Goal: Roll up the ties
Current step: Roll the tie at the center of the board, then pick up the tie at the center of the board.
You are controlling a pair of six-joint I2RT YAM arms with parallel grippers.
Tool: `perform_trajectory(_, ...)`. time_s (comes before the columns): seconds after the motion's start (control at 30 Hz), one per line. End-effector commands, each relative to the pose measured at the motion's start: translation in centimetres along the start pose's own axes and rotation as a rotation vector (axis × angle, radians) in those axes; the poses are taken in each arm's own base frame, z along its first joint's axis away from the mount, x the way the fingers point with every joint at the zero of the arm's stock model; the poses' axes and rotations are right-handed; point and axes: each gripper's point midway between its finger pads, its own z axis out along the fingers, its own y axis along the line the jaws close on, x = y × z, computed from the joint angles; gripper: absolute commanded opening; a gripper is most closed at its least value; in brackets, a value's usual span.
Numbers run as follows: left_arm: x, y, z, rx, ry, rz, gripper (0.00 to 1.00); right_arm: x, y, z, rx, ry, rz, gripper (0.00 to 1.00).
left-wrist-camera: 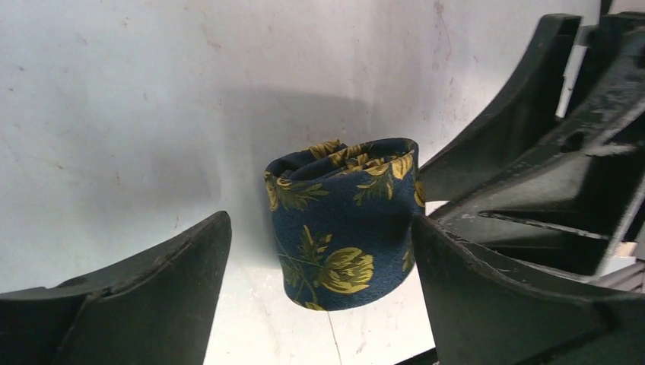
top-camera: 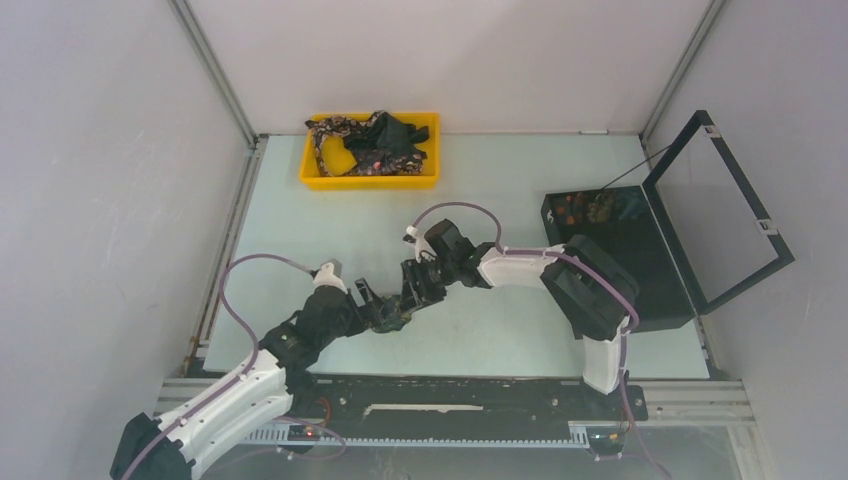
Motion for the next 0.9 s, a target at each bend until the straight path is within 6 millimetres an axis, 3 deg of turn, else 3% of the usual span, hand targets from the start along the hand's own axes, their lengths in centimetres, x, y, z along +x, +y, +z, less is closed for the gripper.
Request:
perform_trajectory(0.0,-0.9,-1.3,-0.4,0.059,-0.033,-0.028,0.95,-0.6,0.6,0.9,-0.053,-0.017,-0.006,0.45)
perform_trajectory(0.23,-1.1,-1.2,-0.4,0.067,-0.047,-0.027,1.0,0.0,0.5,1.5,-0.066,0.005,-0.007,0.41)
perform_trajectory(0.63,0.2,-0.8,0.9,0.097,-0.005,-0.048,0.94,0.6,0.3,2.3,-0.088,0.028,-0.013,0.41)
perform_trajectory(0.73,0.7,-0.9,1.2,0.12,0.001,-0.069,0.88,0.7,0.3,2.4,-0.09,0.031,-0.013,0.41)
perform_trajectory(0.87,1.0,-1.1,1.5,0.141,0.015,-0.083,0.74,0.6,0.3,2.2,-0.087,0.029,-0.016,0.42)
